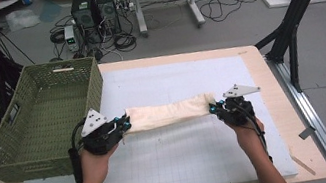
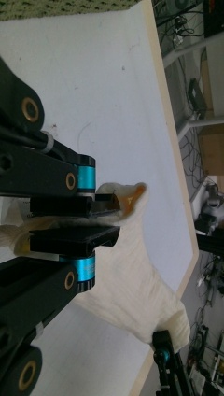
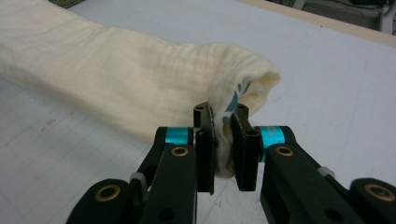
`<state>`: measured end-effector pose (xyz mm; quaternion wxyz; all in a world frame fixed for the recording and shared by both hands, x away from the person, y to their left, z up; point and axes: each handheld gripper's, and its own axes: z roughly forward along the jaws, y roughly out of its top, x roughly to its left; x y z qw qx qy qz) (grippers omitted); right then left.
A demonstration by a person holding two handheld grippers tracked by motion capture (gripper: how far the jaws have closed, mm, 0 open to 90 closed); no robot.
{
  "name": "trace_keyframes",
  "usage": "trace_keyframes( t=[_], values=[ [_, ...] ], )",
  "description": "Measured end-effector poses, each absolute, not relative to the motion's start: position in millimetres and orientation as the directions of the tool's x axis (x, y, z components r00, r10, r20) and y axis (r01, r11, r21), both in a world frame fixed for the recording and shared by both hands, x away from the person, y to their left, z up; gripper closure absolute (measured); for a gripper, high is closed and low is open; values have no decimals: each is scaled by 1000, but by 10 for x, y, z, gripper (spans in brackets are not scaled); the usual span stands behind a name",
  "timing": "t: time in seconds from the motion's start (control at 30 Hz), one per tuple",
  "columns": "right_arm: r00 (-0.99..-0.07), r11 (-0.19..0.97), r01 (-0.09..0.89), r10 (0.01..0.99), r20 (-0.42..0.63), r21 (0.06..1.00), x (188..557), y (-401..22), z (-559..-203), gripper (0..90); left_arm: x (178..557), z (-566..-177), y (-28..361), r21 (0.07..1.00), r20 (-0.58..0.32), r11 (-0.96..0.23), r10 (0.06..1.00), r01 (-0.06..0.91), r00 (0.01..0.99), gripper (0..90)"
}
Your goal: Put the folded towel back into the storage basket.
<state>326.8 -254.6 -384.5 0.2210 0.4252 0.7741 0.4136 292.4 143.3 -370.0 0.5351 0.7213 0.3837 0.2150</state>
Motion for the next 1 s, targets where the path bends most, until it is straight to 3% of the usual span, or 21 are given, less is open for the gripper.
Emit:
trace_keyframes(
  t=[0.63,1.0],
  values=[
    [-599,325,390,800,-31,861,3555,-2227,-3493,820,2736,-3339,1743,965,-122,-36,817,261,564,831],
    [-655,376,336,752,-73,863,3760,-1835,-3288,819,2608,-3236,2046,971,-130,8,857,239,499,831]
  ],
)
